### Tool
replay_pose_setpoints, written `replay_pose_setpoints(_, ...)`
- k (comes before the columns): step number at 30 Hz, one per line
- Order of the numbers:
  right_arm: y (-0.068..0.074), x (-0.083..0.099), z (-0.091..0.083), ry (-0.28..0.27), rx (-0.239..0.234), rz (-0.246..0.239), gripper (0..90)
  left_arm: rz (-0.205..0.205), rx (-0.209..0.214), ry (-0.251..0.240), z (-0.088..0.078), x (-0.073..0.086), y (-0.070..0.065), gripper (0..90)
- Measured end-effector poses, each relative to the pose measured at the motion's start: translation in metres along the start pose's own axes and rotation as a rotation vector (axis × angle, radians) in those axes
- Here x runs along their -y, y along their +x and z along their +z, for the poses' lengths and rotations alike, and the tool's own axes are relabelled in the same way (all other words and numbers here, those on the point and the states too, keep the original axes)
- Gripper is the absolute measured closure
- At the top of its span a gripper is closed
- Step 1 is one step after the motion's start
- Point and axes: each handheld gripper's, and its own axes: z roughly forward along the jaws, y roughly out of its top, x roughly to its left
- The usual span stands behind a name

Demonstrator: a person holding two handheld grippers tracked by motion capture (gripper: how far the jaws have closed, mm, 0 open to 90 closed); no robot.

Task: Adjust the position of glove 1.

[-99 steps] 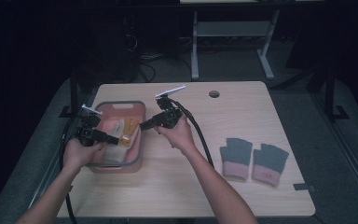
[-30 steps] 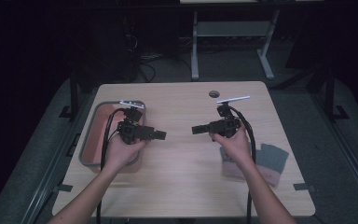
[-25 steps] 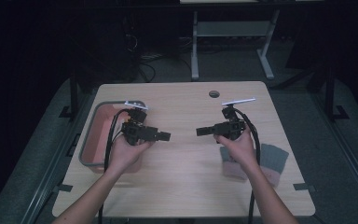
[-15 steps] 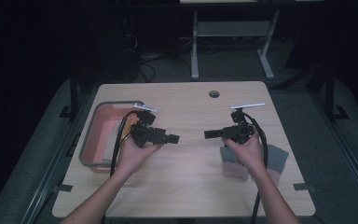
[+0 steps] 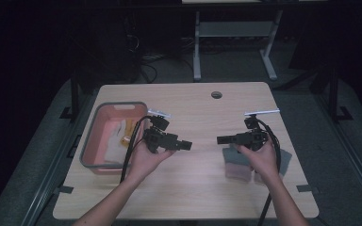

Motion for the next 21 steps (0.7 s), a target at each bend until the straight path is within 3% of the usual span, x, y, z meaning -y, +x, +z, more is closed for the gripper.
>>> replay_pose_setpoints(11,-0.016,0.013,-0.021,-0.009,0.036,0.016,46.0,0.008,0.021,0.003,0.013,0.001,-0.007,20.2)
replay_pose_setpoints(21,-0.033,0.028,-0.040,-0.031,0.106,0.027,45.8,0.022,0.042,0.014,0.026,0.001,-0.015,20.1)
